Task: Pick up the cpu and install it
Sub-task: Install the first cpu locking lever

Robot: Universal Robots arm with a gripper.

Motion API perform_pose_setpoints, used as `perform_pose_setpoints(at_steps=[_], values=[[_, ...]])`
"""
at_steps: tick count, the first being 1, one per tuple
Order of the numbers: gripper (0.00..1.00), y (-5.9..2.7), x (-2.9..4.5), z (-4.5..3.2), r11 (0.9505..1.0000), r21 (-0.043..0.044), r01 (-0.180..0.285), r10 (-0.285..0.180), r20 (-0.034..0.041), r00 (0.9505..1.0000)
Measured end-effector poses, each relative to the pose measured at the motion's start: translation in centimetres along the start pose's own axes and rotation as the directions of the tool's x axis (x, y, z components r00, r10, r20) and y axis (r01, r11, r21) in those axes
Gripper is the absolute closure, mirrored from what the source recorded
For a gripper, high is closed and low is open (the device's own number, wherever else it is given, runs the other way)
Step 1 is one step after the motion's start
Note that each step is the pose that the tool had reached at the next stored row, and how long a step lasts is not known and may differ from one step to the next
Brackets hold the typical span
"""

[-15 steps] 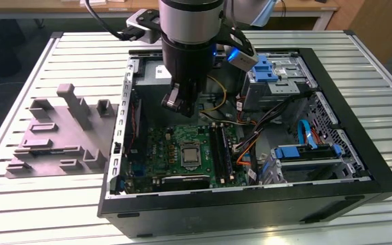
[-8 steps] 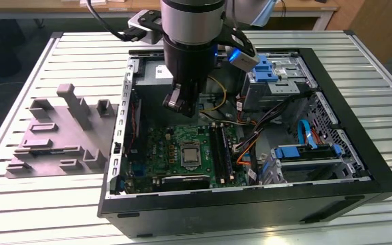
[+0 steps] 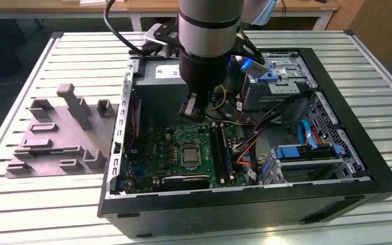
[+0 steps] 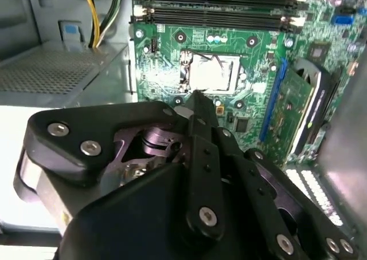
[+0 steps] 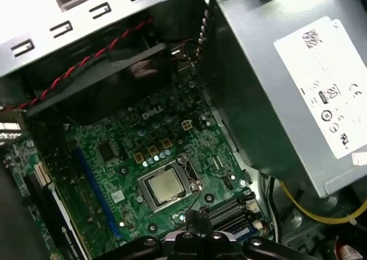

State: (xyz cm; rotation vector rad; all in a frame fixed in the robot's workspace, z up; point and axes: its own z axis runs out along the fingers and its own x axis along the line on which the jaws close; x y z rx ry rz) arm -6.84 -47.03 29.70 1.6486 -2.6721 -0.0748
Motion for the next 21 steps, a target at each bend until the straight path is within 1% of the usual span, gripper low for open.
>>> perform_pose_setpoints(at_steps=[3, 5, 14, 21], values=[[0.89, -0.01, 0.0, 0.33, 0.9986, -0.0001, 0.052, -0.052, -0.0015, 0.9986], [0.89, -0.08, -0.01, 0.67, 0.9977, -0.0003, 0.068, -0.068, -0.0028, 0.9977], [0.89, -0.45, -0.13, 2.22, 0.9974, 0.0008, 0.072, -0.072, -0.0053, 0.9974], [0.89, -0.46, -0.13, 2.26, 0.9974, 0.0008, 0.072, -0.072, -0.0055, 0.9974]])
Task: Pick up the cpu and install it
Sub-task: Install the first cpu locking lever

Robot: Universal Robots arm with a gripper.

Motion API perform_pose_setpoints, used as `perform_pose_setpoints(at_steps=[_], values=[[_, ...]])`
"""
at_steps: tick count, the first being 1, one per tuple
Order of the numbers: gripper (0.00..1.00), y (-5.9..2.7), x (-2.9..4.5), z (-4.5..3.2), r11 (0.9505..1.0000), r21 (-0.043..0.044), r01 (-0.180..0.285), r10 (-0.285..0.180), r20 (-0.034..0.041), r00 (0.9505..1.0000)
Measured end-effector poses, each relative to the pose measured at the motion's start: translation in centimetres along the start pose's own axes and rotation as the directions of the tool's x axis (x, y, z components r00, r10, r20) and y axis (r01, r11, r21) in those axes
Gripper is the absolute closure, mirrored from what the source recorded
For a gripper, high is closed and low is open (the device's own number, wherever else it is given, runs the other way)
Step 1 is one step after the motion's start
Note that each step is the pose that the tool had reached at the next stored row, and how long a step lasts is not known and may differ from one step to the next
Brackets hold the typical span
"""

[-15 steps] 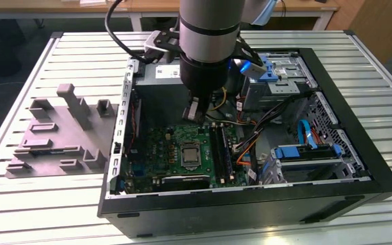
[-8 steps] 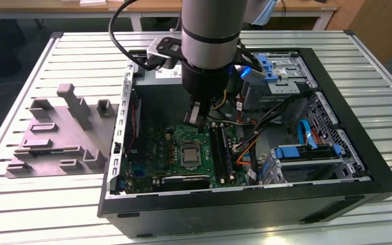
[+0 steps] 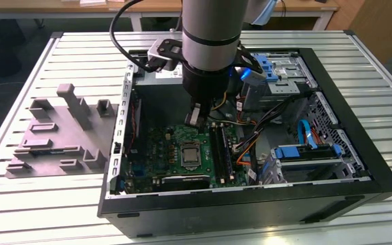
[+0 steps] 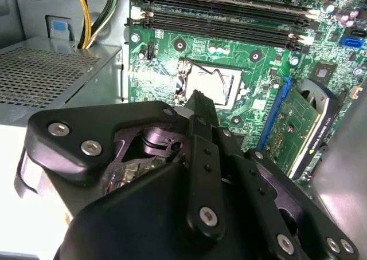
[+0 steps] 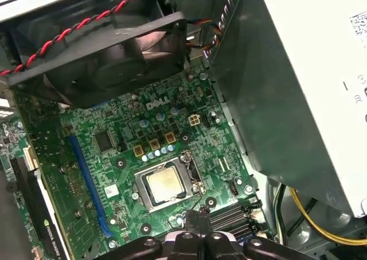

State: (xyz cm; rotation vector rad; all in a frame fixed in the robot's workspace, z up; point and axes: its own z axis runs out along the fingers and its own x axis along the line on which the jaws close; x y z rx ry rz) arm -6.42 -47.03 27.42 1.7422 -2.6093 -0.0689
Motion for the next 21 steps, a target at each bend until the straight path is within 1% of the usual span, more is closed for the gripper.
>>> perform_pose_setpoints(at_steps=[2, 7, 10, 15, 16, 18, 20, 21], values=[[0.89, -0.09, -0.03, 0.18, 1.0, -0.0001, 0.007, -0.007, 0.0002, 1.0], [0.89, -0.25, -0.07, 0.83, 0.9975, -0.0015, 0.07, -0.07, -0.0029, 0.9975], [0.89, -0.65, -0.21, 1.34, 0.9972, -0.0015, 0.074, -0.074, -0.0033, 0.9972], [0.89, -0.71, -0.2, 2.01, 0.9967, -0.0009, 0.081, -0.081, -0.006, 0.9967], [0.89, -0.71, -0.2, 2.15, 0.9956, -0.0012, 0.093, -0.093, -0.0065, 0.9956], [0.89, -0.72, -0.2, 2.43, 0.9917, -0.0021, 0.129, -0.129, -0.0077, 0.9916], [0.89, -0.73, -0.19, 2.71, 0.9864, -0.0031, 0.164, -0.164, -0.0091, 0.9864], [0.89, -0.74, -0.18, 2.87, 0.983, -0.0036, 0.184, -0.184, -0.0097, 0.9829]])
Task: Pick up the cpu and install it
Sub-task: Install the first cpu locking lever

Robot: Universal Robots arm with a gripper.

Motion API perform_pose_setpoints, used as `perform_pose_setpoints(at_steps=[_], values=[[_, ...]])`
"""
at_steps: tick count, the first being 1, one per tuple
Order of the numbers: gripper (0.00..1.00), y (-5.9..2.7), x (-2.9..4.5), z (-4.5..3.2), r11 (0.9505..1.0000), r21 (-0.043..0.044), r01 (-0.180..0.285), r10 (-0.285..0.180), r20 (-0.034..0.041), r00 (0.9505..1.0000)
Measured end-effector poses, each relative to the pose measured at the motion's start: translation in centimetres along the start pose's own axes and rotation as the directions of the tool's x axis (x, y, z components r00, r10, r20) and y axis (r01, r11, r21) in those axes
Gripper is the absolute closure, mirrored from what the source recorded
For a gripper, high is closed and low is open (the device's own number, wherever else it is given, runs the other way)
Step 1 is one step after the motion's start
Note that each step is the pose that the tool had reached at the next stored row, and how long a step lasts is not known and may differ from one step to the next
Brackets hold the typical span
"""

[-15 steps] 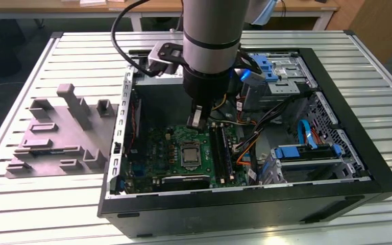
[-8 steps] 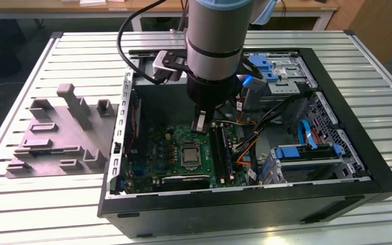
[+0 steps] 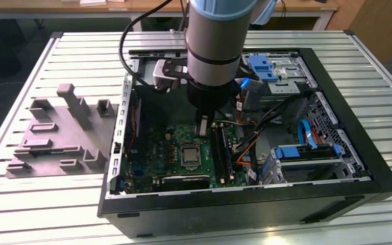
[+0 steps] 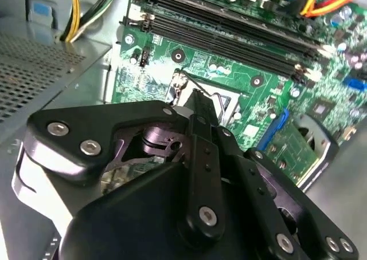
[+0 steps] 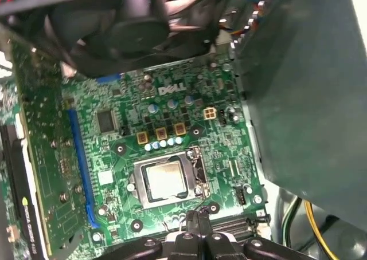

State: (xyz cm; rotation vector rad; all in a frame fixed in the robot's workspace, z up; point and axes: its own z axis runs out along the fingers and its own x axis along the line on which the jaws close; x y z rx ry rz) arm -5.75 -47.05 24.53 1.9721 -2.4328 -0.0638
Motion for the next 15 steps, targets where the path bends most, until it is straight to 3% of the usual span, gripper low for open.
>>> perform_pose_setpoints(at_steps=[3, 10, 15], values=[[0.89, -0.01, 0.01, 0.22, 0.9995, -0.0006, 0.032, -0.032, -0.0012, 0.9995], [0.89, -0.01, 0.01, 0.24, 0.9993, -0.0007, 0.037, -0.037, -0.0014, 0.9993], [0.89, -0.02, 0.01, 0.47, 0.9944, -0.0022, 0.106, -0.106, -0.0037, 0.9944]])
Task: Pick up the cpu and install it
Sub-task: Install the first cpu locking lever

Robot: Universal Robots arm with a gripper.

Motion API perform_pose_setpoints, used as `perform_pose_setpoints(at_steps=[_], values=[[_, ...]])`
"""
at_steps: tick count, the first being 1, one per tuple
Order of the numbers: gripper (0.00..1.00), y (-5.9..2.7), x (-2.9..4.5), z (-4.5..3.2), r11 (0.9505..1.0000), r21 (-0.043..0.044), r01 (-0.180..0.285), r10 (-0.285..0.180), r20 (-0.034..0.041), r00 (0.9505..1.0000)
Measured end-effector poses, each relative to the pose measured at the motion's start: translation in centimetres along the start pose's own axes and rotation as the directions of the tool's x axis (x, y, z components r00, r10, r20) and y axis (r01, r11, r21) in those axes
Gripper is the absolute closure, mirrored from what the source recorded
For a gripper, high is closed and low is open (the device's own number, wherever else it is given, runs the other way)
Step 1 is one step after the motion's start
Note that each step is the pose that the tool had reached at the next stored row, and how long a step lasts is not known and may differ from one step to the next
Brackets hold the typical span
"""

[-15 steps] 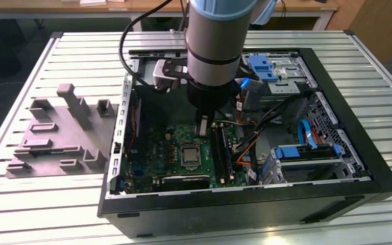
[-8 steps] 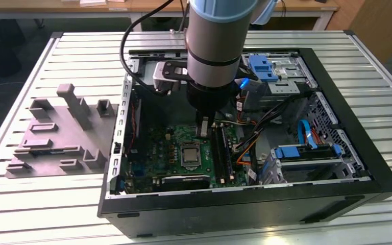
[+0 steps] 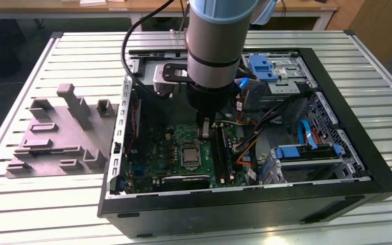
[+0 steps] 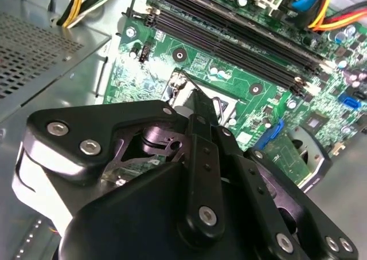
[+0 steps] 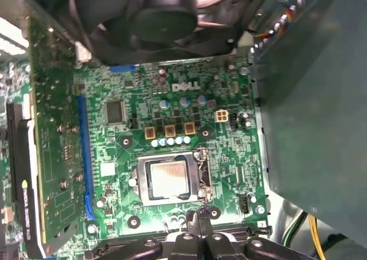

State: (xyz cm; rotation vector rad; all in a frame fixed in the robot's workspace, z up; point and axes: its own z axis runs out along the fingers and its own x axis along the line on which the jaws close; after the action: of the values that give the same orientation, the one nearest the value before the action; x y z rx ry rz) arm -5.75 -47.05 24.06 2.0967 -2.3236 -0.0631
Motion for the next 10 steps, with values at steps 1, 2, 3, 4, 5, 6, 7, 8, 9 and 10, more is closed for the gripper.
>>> perform_pose_setpoints(at_steps=[1, 2, 3, 4, 5, 6, 7, 8, 9, 10], values=[[0.89, 0.0, 0.02, 0.03, 1.0, -0.0002, 0.008, -0.008, -0.0006, 1.0], [0.89, 0.0, 0.02, 0.08, 0.9999, -0.0003, 0.015, -0.015, -0.0009, 0.9999], [0.89, -0.01, 0.02, 0.14, 0.9997, -0.0004, 0.023, -0.023, -0.0018, 0.9997], [0.89, -0.01, 0.02, 0.19, 0.9995, -0.0005, 0.031, -0.031, -0.0033, 0.9995], [0.89, -0.02, 0.03, 0.24, 0.9993, -0.0007, 0.038, -0.038, -0.0046, 0.9993], [0.89, -0.03, 0.03, 0.28, 0.9991, -0.0007, 0.042, -0.042, -0.0049, 0.9991], [0.89, -0.05, 0.03, 0.35, 0.9991, -0.0007, 0.043, -0.043, -0.0048, 0.9991], [0.89, -0.06, 0.03, 0.4, 0.9991, -0.0007, 0.044, -0.044, -0.0048, 0.999], [0.89, -0.07, 0.03, 0.43, 0.999, -0.0006, 0.045, -0.045, -0.005, 0.999], [0.89, -0.11, 0.03, 0.44, 0.9988, -0.0006, 0.048, -0.048, -0.0052, 0.9988]])
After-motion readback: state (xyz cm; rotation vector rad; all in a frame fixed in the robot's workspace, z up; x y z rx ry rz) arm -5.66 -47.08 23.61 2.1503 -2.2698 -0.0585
